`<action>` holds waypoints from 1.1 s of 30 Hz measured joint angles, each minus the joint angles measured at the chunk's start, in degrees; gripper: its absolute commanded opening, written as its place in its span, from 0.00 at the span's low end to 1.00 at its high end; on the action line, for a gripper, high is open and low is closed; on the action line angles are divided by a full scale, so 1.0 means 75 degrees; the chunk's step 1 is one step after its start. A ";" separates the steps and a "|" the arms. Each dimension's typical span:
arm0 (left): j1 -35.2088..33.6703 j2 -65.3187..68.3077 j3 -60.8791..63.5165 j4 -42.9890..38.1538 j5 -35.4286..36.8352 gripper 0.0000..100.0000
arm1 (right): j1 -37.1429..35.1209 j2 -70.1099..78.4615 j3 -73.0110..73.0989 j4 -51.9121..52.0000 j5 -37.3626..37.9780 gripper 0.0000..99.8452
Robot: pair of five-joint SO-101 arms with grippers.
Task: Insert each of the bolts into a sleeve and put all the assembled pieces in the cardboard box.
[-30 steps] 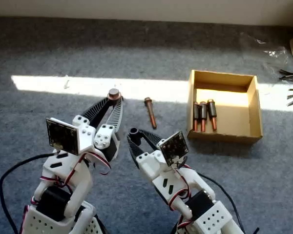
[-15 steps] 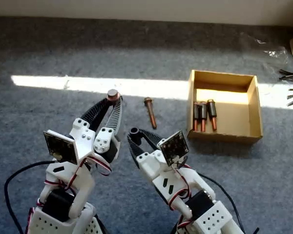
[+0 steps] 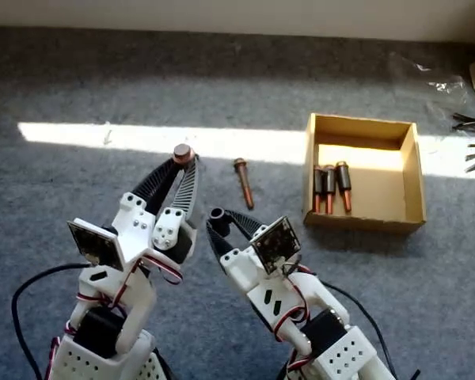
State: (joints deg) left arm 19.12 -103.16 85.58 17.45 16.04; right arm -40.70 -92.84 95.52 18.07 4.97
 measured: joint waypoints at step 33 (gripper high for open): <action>0.0668 -0.0012 0.0176 0.0328 0.0176 0.01 | -0.0281 0.0023 0.0000 -0.0715 0.0692 0.01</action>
State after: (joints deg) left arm 24.13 -103.25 86.90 19.91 17.36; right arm -42.81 -92.66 95.52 12.70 10.15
